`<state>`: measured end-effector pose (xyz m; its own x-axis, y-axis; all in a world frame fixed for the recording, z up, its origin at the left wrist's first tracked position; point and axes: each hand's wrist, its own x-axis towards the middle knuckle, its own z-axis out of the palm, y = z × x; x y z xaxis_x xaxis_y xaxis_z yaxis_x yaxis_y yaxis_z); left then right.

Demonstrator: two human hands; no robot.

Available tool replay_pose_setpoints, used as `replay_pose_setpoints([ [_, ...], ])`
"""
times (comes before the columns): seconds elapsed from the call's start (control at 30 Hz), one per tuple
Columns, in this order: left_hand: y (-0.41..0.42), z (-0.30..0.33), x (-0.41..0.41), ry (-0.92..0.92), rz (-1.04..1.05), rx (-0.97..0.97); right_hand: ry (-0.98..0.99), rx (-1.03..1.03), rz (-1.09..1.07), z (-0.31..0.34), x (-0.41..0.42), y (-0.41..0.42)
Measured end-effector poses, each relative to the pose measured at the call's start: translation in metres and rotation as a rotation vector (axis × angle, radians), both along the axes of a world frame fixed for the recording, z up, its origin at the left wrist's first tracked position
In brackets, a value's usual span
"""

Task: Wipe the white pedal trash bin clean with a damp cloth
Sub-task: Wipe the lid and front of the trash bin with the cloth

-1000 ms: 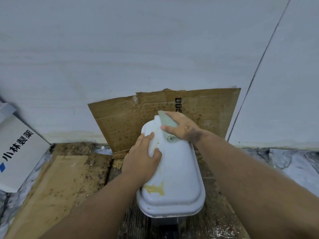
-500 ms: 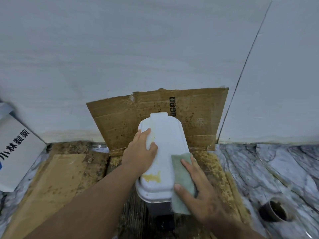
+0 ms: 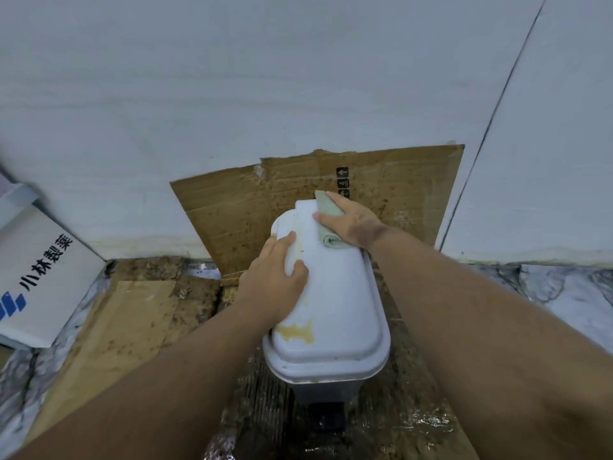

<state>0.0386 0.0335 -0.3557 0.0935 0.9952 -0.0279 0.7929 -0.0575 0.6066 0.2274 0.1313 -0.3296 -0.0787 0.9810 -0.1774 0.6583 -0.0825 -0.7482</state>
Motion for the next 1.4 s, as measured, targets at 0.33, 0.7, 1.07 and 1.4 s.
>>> replay_pose_setpoints([
  [0.33, -0.002, 0.001, -0.001, 0.011, 0.014, 0.003, -0.118, 0.058, 0.032, -0.003, -0.003, 0.002],
  [0.7, -0.003, 0.002, 0.001, -0.010, 0.021, -0.004, -0.253, 0.105, 0.070, -0.013, -0.005, -0.068],
  [1.07, 0.001, -0.001, 0.001, 0.016, 0.034, 0.003, -0.218, -0.035, -0.001, 0.010, -0.016, 0.040],
  [1.4, -0.002, 0.000, 0.001, 0.039, 0.027, -0.003, 0.261, 0.097, 0.002, -0.022, 0.015, -0.030],
])
